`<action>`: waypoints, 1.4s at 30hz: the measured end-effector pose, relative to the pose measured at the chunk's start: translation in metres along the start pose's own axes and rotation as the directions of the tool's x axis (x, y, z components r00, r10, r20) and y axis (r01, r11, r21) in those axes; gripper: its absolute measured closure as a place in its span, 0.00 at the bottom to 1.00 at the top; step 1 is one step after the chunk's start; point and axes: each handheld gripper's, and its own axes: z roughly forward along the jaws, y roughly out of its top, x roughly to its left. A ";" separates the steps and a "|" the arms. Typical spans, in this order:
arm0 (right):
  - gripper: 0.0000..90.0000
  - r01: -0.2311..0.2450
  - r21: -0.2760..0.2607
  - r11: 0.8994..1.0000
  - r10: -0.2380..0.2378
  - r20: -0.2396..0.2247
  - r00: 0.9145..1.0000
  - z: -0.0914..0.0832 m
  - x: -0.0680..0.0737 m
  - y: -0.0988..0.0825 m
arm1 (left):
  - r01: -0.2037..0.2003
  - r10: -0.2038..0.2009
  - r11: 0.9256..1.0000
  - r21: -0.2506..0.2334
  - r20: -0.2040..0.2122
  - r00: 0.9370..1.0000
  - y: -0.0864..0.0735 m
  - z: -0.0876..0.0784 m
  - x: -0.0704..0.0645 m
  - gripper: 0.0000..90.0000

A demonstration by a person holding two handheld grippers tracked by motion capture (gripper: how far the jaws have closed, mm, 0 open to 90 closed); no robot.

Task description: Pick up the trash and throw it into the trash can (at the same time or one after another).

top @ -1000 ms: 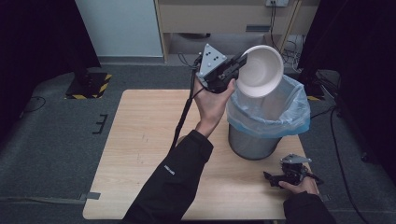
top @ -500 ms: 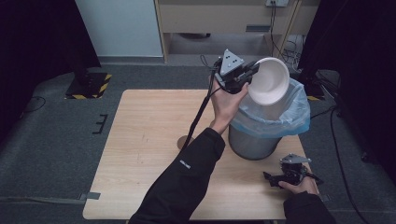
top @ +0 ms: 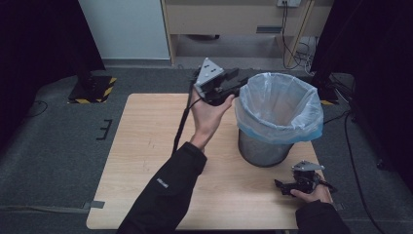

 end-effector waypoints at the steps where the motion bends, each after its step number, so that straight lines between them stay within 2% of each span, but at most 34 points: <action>1: 0.02 -0.001 0.001 1.000 0.001 0.001 1.000 0.000 0.000 0.000 | -0.007 0.007 1.000 0.009 -0.015 1.000 -0.002 -0.010 0.003 0.56; 6: 0.02 -0.005 0.003 1.000 0.005 0.000 1.000 0.000 0.000 0.000 | -0.018 0.022 0.999 0.051 -0.087 0.996 -0.018 -0.056 0.020 0.47; 7: 0.02 -0.003 0.004 1.000 0.003 -0.001 1.000 0.000 0.000 0.000 | -0.007 0.014 0.998 0.064 -0.113 0.993 -0.026 -0.073 0.027 0.44; 8: 0.02 -0.003 0.004 1.000 0.003 -0.001 1.000 0.000 0.000 0.000 | -0.007 0.014 0.998 0.064 -0.113 0.993 -0.026 -0.073 0.027 0.44; 11: 0.02 -0.003 0.004 1.000 0.003 -0.001 1.000 0.000 0.000 0.000 | 0.015 -0.002 0.996 0.088 -0.150 0.989 -0.043 -0.094 0.039 0.42; 13: 0.02 -0.003 0.004 1.000 0.003 -0.001 1.000 0.000 0.000 0.000 | 0.044 -0.026 0.994 0.101 -0.170 0.985 -0.058 -0.105 0.046 0.41; 16: 0.02 -0.003 0.004 1.000 0.003 -0.001 1.000 0.000 0.000 0.000 | 0.082 -0.052 0.986 0.142 -0.203 0.978 -0.085 -0.115 0.056 0.41; 22: 0.02 -0.003 0.004 1.000 0.003 -0.001 1.000 0.000 0.000 0.000 | 0.170 -0.117 0.957 0.237 -0.223 0.968 -0.142 -0.115 0.068 0.42; 25: 0.02 -0.003 0.004 1.000 0.003 -0.001 1.000 0.000 0.000 0.000 | 0.177 -0.108 0.939 0.294 -0.235 0.966 -0.165 -0.110 0.071 0.43; 28: 0.02 -0.003 0.004 1.000 0.003 -0.001 1.000 0.000 0.000 0.000 | 0.186 -0.100 0.917 0.352 -0.249 0.963 -0.186 -0.105 0.074 0.45; 31: 0.02 -0.003 0.004 1.000 0.003 -0.001 1.000 0.000 0.000 0.000 | 0.216 -0.120 0.895 0.391 -0.254 0.960 -0.204 -0.101 0.077 0.47; 34: 0.02 -0.003 0.004 1.000 0.003 -0.001 1.000 0.000 0.000 0.000 | 0.234 -0.132 0.875 0.424 -0.256 0.958 -0.218 -0.098 0.079 0.49; 36: 0.02 -0.003 0.004 1.000 0.003 -0.001 1.000 0.000 0.000 0.000 | 0.240 -0.140 0.865 0.440 -0.249 0.958 -0.223 -0.097 0.079 0.51; 38: 0.02 -0.003 0.004 1.000 0.003 -0.001 1.000 0.000 0.000 0.000 | 0.247 -0.148 0.860 0.447 -0.245 0.958 -0.226 -0.095 0.079 0.53; 39: 0.02 -0.003 0.004 1.000 0.003 -0.001 1.000 0.000 0.000 0.000 | 0.251 -0.153 0.855 0.454 -0.241 0.958 -0.227 -0.095 0.079 0.60; 40: 0.02 -0.003 0.004 1.000 0.003 -0.001 1.000 0.000 0.000 0.000 | 0.257 -0.160 0.851 0.458 -0.240 0.957 -0.227 -0.094 0.078 0.60; 42: 0.02 -0.003 0.004 1.000 0.003 -0.001 1.000 0.000 0.000 0.000 | 0.264 -0.164 0.842 0.470 -0.244 0.956 -0.228 -0.092 0.077 0.70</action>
